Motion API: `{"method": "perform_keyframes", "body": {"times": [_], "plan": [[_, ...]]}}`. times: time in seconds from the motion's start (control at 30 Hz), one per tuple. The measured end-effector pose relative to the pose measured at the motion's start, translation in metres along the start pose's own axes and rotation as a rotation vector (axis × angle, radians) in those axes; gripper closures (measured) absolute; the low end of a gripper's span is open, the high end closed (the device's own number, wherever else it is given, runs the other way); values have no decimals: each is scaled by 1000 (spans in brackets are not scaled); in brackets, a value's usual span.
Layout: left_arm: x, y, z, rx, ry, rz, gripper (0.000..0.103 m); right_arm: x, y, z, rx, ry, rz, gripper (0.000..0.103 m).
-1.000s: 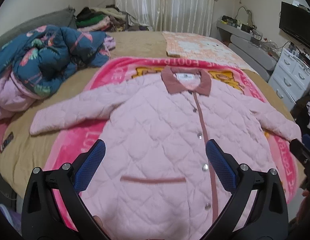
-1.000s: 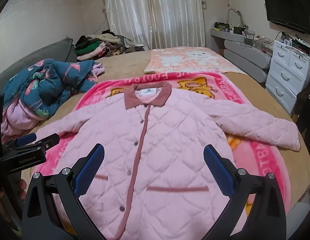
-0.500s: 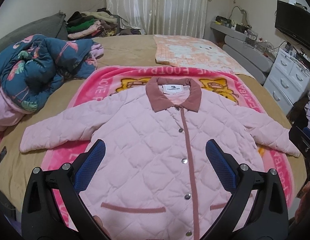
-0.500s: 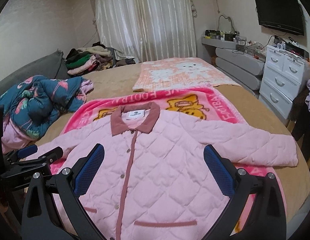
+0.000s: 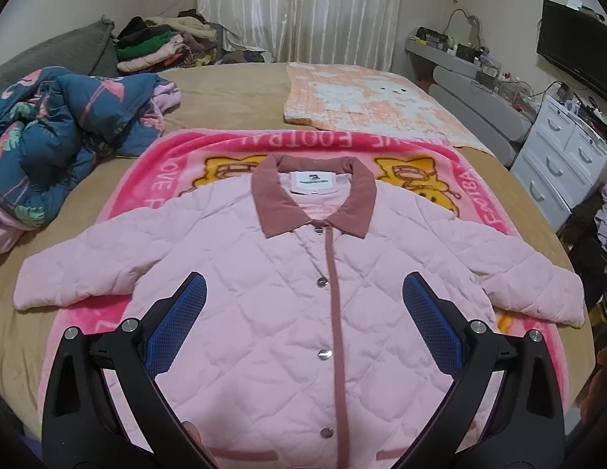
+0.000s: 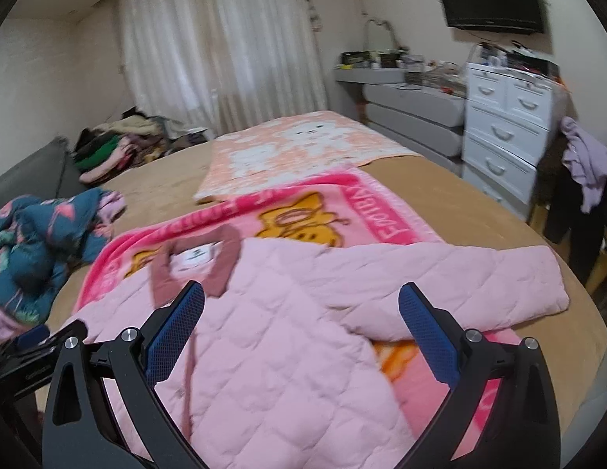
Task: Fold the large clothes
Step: 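Move the right tool toward the jacket sleeve nearest it, then grasp the sleeve cuff with the right tool and fold it across the jacket body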
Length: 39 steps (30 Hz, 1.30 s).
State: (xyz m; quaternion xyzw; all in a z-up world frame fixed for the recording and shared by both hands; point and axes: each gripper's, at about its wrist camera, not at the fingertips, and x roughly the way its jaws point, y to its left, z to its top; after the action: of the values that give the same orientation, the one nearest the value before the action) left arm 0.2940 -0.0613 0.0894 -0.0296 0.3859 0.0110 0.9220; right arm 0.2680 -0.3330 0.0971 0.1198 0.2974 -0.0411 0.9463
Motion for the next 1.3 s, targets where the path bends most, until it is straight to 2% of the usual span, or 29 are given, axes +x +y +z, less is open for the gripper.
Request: {"method": "perform_keyframes", "body": {"times": [0.23, 0.57, 0.73, 1.03, 1.13, 1.3], "plan": [[29, -18, -4, 17, 40, -8, 9, 28, -48, -3, 125, 19, -60, 4], [62, -47, -14, 62, 84, -2, 9, 66, -107, -15, 239, 73, -151, 4], [74, -71, -20, 91, 101, -12, 9, 82, -141, -22, 317, 100, -194, 4], [98, -111, -29, 139, 132, -9, 9, 107, -226, -49, 535, 142, -295, 4], [106, -120, -31, 151, 143, -6, 9, 117, -258, -61, 594, 162, -384, 4], [119, -134, -34, 168, 162, -12, 9, 127, -296, -82, 715, 200, -419, 4]]}}
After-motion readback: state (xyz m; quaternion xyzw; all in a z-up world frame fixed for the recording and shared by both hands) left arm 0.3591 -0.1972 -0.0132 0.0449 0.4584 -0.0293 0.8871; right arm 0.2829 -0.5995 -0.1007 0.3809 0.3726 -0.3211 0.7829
